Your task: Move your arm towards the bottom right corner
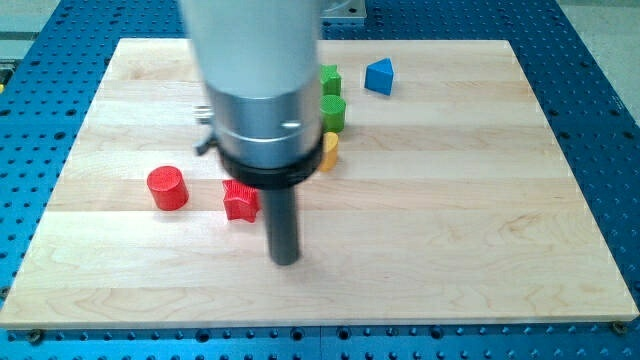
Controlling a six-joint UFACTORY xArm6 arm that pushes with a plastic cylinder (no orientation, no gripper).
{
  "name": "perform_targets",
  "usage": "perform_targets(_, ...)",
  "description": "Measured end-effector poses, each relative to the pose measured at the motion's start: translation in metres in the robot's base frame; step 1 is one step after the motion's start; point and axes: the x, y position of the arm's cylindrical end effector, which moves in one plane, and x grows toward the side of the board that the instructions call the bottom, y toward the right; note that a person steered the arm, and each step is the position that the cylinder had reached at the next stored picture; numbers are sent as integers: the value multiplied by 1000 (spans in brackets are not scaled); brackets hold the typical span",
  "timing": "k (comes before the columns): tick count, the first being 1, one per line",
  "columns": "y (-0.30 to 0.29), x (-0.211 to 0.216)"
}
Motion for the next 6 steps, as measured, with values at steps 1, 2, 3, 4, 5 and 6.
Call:
perform_targets(1, 33, 8)
perform_targets(2, 73, 36)
perform_targets(3, 167, 36)
perform_targets(4, 243, 35)
perform_targets(5, 245, 36)
perform_targets(6, 245, 36)
